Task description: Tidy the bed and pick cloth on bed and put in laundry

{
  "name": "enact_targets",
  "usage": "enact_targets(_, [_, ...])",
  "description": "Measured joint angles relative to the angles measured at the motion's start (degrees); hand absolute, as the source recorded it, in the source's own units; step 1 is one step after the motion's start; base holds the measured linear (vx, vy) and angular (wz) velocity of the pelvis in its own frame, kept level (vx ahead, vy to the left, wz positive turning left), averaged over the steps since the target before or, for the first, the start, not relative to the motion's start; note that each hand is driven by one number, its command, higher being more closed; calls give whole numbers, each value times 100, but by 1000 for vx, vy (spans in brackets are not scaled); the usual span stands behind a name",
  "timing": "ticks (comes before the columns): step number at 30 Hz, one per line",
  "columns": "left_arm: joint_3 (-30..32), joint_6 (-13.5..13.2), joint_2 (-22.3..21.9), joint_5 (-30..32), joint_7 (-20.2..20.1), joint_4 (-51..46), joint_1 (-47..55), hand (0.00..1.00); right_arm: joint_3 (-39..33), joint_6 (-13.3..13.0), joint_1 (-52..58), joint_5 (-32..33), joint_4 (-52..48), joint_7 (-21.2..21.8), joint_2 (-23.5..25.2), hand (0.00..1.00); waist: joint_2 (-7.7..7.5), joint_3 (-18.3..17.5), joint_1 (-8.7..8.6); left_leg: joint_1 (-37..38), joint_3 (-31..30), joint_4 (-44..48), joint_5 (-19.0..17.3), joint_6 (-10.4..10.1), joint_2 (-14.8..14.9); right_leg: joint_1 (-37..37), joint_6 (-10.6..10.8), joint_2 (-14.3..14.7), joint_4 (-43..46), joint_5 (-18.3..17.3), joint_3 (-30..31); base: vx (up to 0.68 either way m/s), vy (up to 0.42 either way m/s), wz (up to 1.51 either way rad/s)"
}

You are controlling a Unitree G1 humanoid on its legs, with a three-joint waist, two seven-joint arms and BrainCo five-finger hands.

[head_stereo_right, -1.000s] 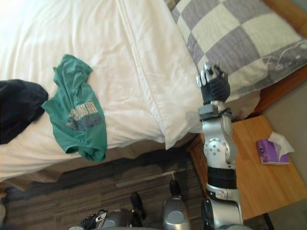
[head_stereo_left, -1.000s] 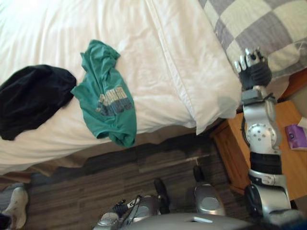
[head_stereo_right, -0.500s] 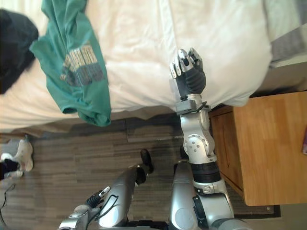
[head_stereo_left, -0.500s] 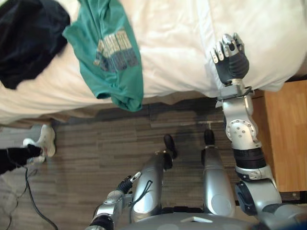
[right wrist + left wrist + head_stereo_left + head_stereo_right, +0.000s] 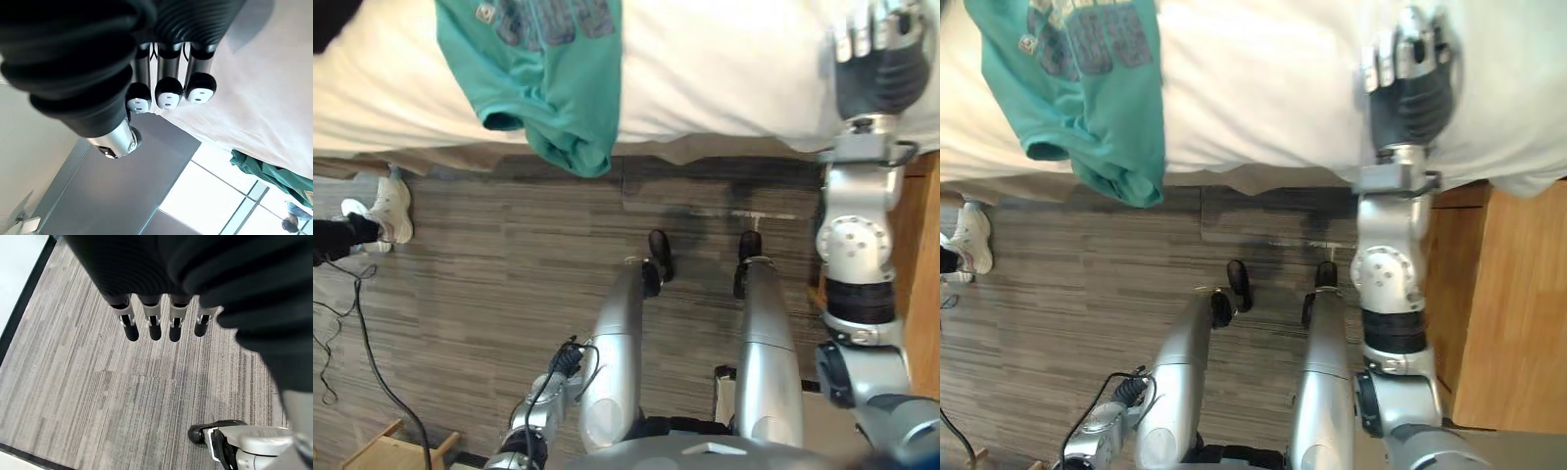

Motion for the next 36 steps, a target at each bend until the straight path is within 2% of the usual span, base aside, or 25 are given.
enact_targets(4, [8,-82,2,-6,86,115,8,0,-1155,-116,427,808,477,402,-435,100,-5,-2,-53,92,297,-28,-22,134,177,94,51,49,-270,195,105,19,-12,-21])
enact_targets(7, [44,-119,-9,-40,94,156,34,0,-1917,-91,804,1341,1017,817,-515,100,-42,-11,-106,425,496,-193,-43,210,189,373,102,68,-547,341,233,72,17,-34])
enact_targets(12, [250,-221,-55,-84,93,353,150,0,-2609,160,1586,1772,1549,1259,-488,100,-147,-46,-273,940,643,-521,-82,195,193,913,102,93,-1078,535,265,82,1,-21])
enact_targets(15, [409,-286,-66,-72,92,432,262,0,-2874,311,1971,1838,1800,1470,-172,100,-268,-74,-334,1303,721,-711,-88,182,207,1269,108,106,-1339,596,266,90,-17,-17])
enact_targets(18, [524,-495,-83,-65,89,565,430,0,-2968,431,2268,1846,2035,1613,260,100,-390,-163,-359,1704,803,-895,-87,181,209,1647,109,118,-1564,632,275,102,-13,-17])
enact_targets(20, [603,-478,-92,-64,91,613,478,0,-2973,457,2443,1819,2172,1650,554,100,-454,-246,-367,1965,842,-983,-99,161,215,1904,105,137,-1691,645,288,103,-4,-15])
enact_targets(21, [631,-461,-76,-60,91,612,496,0,-2976,474,2557,1789,2273,1648,693,0,-472,-267,-369,2170,855,-1024,-135,106,230,2125,104,154,-1780,646,287,88,10,-15])
enact_targets(23, [634,-299,-20,-58,79,603,497,0,-3005,572,2709,1386,2406,1635,836,0,-494,-362,-373,2417,879,-1072,-201,51,255,2392,98,182,-1886,650,288,84,26,-14])
enact_targets(25, [631,-118,-40,-64,-86,548,482,0,-2986,825,2940,425,2633,1654,907,0,-542,-607,-373,2711,923,-1242,-239,0,285,2737,81,224,-2199,749,285,64,32,-16])
enact_targets(26, [631,-53,-37,-73,-97,539,474,0,-2983,859,2996,22,2672,1656,960,0,-570,-641,-373,2830,967,-1320,-248,-13,297,2878,85,230,-2308,779,289,60,7,-18])
enact_targets(27, [620,66,26,-60,-182,506,471,0,-2815,868,3180,-677,2783,1667,1108,0,-645,-753,-387,3099,1223,-1503,-292,-30,411,3152,84,238,-2578,867,287,105,-52,-1])
enact_targets(28, [615,177,98,-68,-198,420,479,0,-2554,841,3430,-1340,2960,1675,1270,0,-727,-906,-437,3356,1558,-1705,-245,-116,542,3409,79,227,-2869,949,248,152,-77,9])
enact_targets(29, [615,221,128,-69,-197,345,482,0,-2392,788,3568,-1686,3075,1675,1364,0,-772,-985,-449,3490,1673,-1830,-195,-187,560,3524,93,214,-3009,993,232,158,-88,15])
enact_targets(30, [619,250,141,-70,-192,264,472,0,-2175,725,3730,-2171,3256,1675,1511,0,-823,-1092,-435,3652,1729,-2029,-33,-201,520,3676,82,204,-3192,1056,216,163,-58,9])
enact_targets(31, [616,249,131,-74,-151,132,468,0,-1865,583,3947,-2802,3649,1669,1727,0,-902,-1280,-425,3862,1739,-2362,192,-139,359,3848,91,127,-3390,1086,171,135,-43,9])
enact_targets(34, [543,188,-234,-77,-33,97,322,0,-1483,491,4077,-3630,4698,1613,1780,0,-912,-1591,-475,4366,1669,-3158,544,-150,-14,4244,172,8,-3752,1146,107,134,-31,20])
enact_targets(36, [467,234,-352,-71,-44,94,282,0,-1306,436,4075,-3846,5319,1680,1781,0,-912,-1721,-472,4648,1605,-3494,692,-190,-104,4484,172,5,-3886,1148,90,102,-25,7])
